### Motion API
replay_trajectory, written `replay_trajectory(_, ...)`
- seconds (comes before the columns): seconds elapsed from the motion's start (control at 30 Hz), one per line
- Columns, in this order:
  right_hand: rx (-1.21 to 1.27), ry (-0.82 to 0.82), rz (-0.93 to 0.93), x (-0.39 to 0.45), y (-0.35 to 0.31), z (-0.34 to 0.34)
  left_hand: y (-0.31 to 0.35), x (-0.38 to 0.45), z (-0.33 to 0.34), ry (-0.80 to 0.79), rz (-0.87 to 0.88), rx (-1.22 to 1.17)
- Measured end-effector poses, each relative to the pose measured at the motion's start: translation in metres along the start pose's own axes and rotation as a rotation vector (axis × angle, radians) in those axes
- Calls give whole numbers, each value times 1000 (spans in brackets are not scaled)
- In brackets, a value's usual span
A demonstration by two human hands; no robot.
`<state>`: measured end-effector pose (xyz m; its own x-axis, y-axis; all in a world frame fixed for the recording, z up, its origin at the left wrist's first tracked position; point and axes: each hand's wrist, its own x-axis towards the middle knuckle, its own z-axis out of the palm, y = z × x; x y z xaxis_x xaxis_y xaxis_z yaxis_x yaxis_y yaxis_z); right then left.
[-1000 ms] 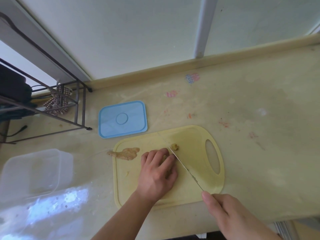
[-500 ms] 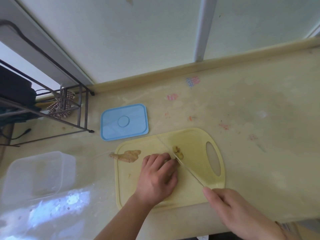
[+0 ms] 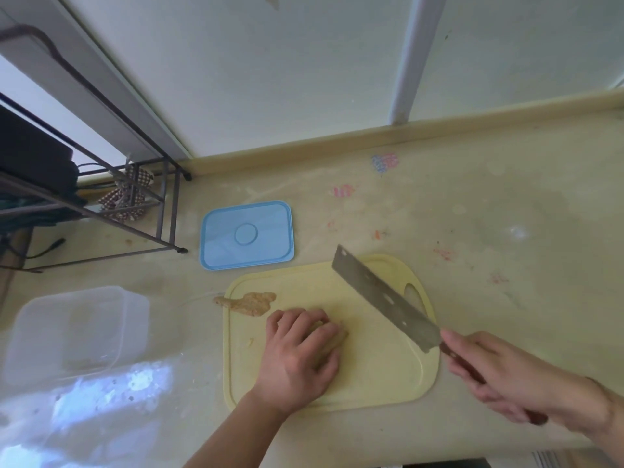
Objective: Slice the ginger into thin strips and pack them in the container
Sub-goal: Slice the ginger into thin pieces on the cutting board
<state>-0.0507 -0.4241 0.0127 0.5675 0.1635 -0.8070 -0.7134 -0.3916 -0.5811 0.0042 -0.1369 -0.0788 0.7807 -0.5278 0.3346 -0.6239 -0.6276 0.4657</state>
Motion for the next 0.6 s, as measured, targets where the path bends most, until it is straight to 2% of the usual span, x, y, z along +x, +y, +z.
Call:
replay_trajectory(0.27,14,12,20,-5,-13,2,1,1,-5,29,-12,-32)
replay_trajectory(0.47,-544,240,-245,-7,4,31,19,17,-26,347,-34,-170)
replay_trajectory(0.53,-667,308,-254,-7,10,44,28,25,-33,305,51,-144)
replay_trajectory(0.6,-693,365,-231,-8,14,55,38,31,-36,147,132,-76)
